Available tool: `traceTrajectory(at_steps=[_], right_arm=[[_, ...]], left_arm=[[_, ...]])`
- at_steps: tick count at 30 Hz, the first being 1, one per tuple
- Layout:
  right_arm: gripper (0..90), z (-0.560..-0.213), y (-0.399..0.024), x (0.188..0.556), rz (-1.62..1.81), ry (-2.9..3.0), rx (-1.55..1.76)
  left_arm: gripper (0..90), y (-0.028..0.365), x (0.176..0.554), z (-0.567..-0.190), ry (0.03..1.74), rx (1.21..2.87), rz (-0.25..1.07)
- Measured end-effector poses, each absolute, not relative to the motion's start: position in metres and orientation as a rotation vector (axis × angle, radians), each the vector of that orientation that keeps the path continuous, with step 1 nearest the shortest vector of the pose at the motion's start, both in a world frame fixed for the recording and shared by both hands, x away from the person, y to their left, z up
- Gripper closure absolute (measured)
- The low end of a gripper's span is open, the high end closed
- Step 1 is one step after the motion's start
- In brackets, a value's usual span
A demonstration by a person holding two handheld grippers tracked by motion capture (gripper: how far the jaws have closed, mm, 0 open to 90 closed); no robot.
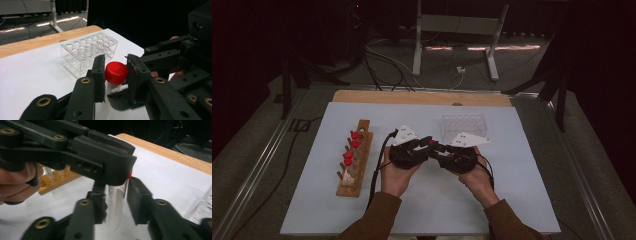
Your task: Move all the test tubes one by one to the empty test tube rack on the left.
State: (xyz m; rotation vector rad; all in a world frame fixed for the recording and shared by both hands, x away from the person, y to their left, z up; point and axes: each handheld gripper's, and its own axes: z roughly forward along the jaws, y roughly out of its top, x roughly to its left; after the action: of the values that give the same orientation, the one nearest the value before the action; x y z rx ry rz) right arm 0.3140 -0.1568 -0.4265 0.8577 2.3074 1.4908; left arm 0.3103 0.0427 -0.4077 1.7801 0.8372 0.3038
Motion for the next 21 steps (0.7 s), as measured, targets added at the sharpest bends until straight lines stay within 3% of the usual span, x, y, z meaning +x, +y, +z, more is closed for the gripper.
traceTrajectory(at_steps=[6,9,14,21], right_arm=[[48.0,-0.428,-0.162,0.315,1.509,2.317,0.851],[32.8,-0.430,-0.164,0.315,1.487,2.337,0.855],[15.6,-0.434,-0.175,0.316,1.481,2.308,0.925],[8.9,-0.440,-0.195,0.317,1.478,2.270,0.963]], left_arm=[[70.9,0.046,0.312,-0.406,0.849,1.777,0.310],[70.9,0.048,0.314,-0.405,0.855,1.781,0.317],[70.8,0.054,0.316,-0.401,0.855,1.768,0.329],[70.8,0.065,0.323,-0.392,0.872,1.765,0.346]])
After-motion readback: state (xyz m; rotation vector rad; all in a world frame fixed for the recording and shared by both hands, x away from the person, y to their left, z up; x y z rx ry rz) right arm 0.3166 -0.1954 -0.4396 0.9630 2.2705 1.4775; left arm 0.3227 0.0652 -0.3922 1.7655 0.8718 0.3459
